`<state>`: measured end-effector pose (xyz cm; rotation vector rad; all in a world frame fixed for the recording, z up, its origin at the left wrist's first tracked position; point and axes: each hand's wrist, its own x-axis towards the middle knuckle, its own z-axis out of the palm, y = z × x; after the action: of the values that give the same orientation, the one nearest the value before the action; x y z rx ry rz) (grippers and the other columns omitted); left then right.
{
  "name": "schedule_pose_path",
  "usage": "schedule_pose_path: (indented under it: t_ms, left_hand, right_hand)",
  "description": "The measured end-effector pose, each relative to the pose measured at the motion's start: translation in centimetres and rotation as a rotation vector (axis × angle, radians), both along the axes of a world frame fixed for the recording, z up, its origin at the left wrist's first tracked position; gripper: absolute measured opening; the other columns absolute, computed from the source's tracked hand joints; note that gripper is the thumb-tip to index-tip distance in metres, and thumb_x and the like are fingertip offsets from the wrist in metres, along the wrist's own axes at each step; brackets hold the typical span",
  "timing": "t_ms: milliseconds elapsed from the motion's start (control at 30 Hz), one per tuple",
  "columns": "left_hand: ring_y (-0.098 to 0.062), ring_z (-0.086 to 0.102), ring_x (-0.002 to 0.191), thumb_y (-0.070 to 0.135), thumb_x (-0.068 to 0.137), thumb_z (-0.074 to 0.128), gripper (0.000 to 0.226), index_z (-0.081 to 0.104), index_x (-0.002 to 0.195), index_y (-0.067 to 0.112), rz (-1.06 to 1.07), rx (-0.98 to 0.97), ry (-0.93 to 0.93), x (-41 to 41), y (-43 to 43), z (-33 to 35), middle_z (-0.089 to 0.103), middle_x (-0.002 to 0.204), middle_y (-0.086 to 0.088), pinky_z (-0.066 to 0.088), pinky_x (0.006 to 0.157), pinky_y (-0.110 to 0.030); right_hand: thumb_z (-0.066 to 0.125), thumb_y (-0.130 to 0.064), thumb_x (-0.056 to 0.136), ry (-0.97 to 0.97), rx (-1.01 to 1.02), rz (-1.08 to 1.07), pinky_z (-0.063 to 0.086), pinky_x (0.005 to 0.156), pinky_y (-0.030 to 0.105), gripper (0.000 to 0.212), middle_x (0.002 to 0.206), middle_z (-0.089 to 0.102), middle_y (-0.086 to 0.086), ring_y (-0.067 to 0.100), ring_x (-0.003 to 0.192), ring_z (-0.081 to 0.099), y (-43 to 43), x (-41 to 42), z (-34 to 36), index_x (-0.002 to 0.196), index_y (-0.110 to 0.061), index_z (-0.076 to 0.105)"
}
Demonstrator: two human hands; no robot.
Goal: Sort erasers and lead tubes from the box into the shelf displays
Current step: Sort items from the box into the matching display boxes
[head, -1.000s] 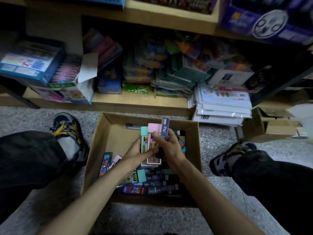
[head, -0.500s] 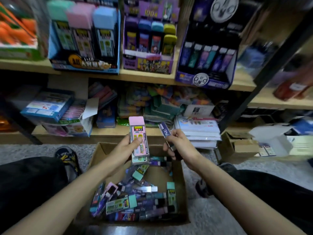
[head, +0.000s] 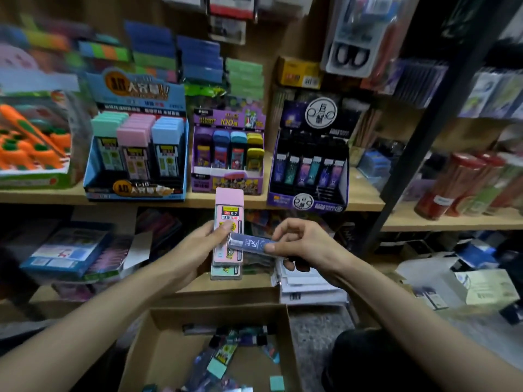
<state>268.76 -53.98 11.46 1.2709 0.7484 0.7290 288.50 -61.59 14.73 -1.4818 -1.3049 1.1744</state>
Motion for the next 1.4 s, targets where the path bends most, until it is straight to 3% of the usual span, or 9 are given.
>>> schedule_pose_path:
  t_ms: [133, 300, 400, 567, 733, 900, 1000, 1200, 1400]
  left_hand:
    - [-0.017, 0.071, 0.084, 0.038, 0.070, 0.069, 0.049, 0.057, 0.113, 0.018, -0.103, 0.134, 0.036, 0.9, 0.7, 0.7, 0.073, 0.101, -0.005, 0.055, 0.065, -0.023]
    - [-0.019, 0.071, 0.084, 0.040, 0.065, 0.071, 0.045, 0.060, 0.107, 0.025, -0.018, 0.163, -0.032, 3.3, 1.9, 0.8, 0.074, 0.095, -0.003, 0.056, 0.068, -0.027]
    - [-0.019, 0.072, 0.082, 0.030, 0.064, 0.074, 0.048, 0.059, 0.108, 0.019, -0.050, 0.153, -0.064, 5.0, 2.4, 1.1, 0.075, 0.092, -0.003, 0.055, 0.066, -0.025]
    - [-0.021, 0.072, 0.086, 0.032, 0.061, 0.075, 0.056, 0.056, 0.112, 0.020, -0.045, 0.168, -0.023, 6.2, 3.1, 1.9, 0.074, 0.096, -0.003, 0.058, 0.075, -0.031]
    - [-0.020, 0.073, 0.077, 0.028, 0.063, 0.072, 0.049, 0.055, 0.108, 0.022, -0.027, 0.192, -0.069, 6.2, 3.3, 3.1, 0.075, 0.089, -0.001, 0.056, 0.062, -0.022]
    - [-0.020, 0.073, 0.073, 0.020, 0.071, 0.072, 0.041, 0.054, 0.107, 0.022, -0.004, 0.192, -0.018, 5.9, 3.4, 3.0, 0.075, 0.086, -0.002, 0.056, 0.060, -0.021]
    - [-0.019, 0.072, 0.072, 0.016, 0.074, 0.071, 0.038, 0.054, 0.107, 0.022, -0.005, 0.195, 0.000, 5.6, 3.4, 2.9, 0.075, 0.085, -0.001, 0.055, 0.058, -0.020]
    - [-0.019, 0.072, 0.070, 0.010, 0.075, 0.070, 0.037, 0.054, 0.105, 0.024, 0.004, 0.177, -0.012, 4.9, 3.6, 3.1, 0.075, 0.085, 0.000, 0.053, 0.055, -0.017]
    - [-0.020, 0.072, 0.069, 0.018, 0.069, 0.070, 0.039, 0.054, 0.104, 0.023, 0.025, 0.184, -0.029, 4.5, 3.6, 3.3, 0.075, 0.083, -0.002, 0.053, 0.055, -0.016]
  right_hand:
    - [0.077, -0.014, 0.074, -0.055, -0.017, -0.004, 0.032, 0.033, 0.016, 0.021, 0.059, 0.059, -0.001, 0.008, 0.039, 0.050, 1.0, 0.6, 1.7, 0.084, -0.013, 0.058]
    - [0.068, 0.006, 0.078, 0.482, 0.030, -0.287, 0.048, 0.048, 0.018, 0.018, 0.074, 0.063, 0.010, 0.015, 0.058, 0.057, 2.8, 2.0, 2.7, 0.089, -0.005, 0.060]
    - [0.067, 0.001, 0.079, 0.519, 0.109, -0.362, 0.052, 0.055, 0.019, 0.008, 0.074, 0.064, 0.009, 0.016, 0.066, 0.055, 3.7, 2.7, 2.8, 0.080, -0.006, 0.063]
    - [0.070, -0.006, 0.079, 0.384, 0.343, -0.552, 0.056, 0.065, 0.023, 0.018, 0.084, 0.069, 0.006, 0.018, 0.074, 0.066, 5.1, 7.2, 6.2, 0.094, -0.008, 0.061]
    - [0.075, -0.013, 0.078, -0.106, 0.548, -0.707, 0.056, 0.071, 0.027, 0.015, 0.083, 0.068, 0.002, 0.022, 0.083, 0.067, 6.4, 11.9, 7.3, 0.090, -0.016, 0.067]
    - [0.075, -0.013, 0.077, -0.341, 0.554, -0.614, 0.053, 0.071, 0.015, 0.022, 0.084, 0.067, -0.009, 0.000, 0.079, 0.064, 8.0, 12.6, 5.8, 0.092, -0.026, 0.064]
    - [0.071, -0.011, 0.080, -0.511, 0.529, -0.472, 0.051, 0.075, 0.013, 0.020, 0.094, 0.068, -0.002, 0.004, 0.088, 0.062, 8.4, 12.5, 5.4, 0.099, -0.016, 0.065]
    - [0.073, -0.007, 0.078, -0.495, 0.489, -0.397, 0.049, 0.065, 0.012, 0.018, 0.076, 0.061, -0.005, 0.005, 0.072, 0.058, 9.0, 12.4, 5.5, 0.090, -0.011, 0.061]
    - [0.075, -0.014, 0.078, -0.562, 0.366, -0.576, 0.056, 0.076, 0.039, 0.016, 0.082, 0.068, 0.009, 0.024, 0.080, 0.066, 10.7, 11.9, 3.9, 0.083, -0.011, 0.060]
